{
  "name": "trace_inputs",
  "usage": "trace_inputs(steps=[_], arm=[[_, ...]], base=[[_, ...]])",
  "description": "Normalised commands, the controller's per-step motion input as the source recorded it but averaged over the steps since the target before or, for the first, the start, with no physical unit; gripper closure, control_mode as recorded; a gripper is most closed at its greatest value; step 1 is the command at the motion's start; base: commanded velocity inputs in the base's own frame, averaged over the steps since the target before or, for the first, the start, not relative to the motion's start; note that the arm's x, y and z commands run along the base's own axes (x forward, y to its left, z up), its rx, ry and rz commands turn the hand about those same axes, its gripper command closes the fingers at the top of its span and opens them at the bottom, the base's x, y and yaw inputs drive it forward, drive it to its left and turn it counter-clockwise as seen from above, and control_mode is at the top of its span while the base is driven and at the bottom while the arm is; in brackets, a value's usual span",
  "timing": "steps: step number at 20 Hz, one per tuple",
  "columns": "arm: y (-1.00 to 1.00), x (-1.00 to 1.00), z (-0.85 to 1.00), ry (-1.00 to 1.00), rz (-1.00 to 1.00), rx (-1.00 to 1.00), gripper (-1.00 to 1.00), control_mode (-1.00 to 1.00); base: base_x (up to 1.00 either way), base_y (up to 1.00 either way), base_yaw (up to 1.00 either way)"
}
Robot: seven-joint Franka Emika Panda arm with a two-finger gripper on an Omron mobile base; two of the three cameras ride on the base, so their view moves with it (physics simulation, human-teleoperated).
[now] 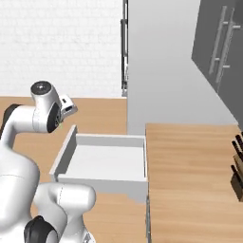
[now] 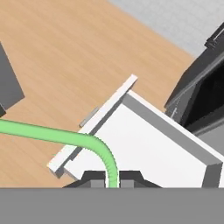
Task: Take a straw from the drawer in front and place it inside the glass cup on the dining counter.
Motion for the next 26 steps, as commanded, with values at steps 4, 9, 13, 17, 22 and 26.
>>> trace_inputs(steps=[4, 9, 13, 17, 22, 26], arm=[[0.00, 0.00, 0.00, 0.00, 0.00, 0.00, 1.00, 1.00], [0.00, 0.00, 0.00, 0.00, 0.00, 0.00, 1.00, 1.00], [0.00, 0.00, 0.00, 0.00, 0.00, 0.00, 1.00, 1.00], [0.00, 0.00, 0.00, 0.00, 0.00, 0.00, 1.00, 1.00], [0.00, 0.00, 0.00, 0.00, 0.00, 0.00, 1.00, 1.00], [0.00, 0.00, 0.00, 0.00, 0.00, 0.00, 1.00, 1.00]], base=[[-0.13, 1.00, 0.03], [-0.03, 1.00, 0.01], [0.16, 0.98, 0.00], [0.73, 0.62, 0.03], [0.87, 0.08, 0.12], [0.81, -0.03, 0.25]])
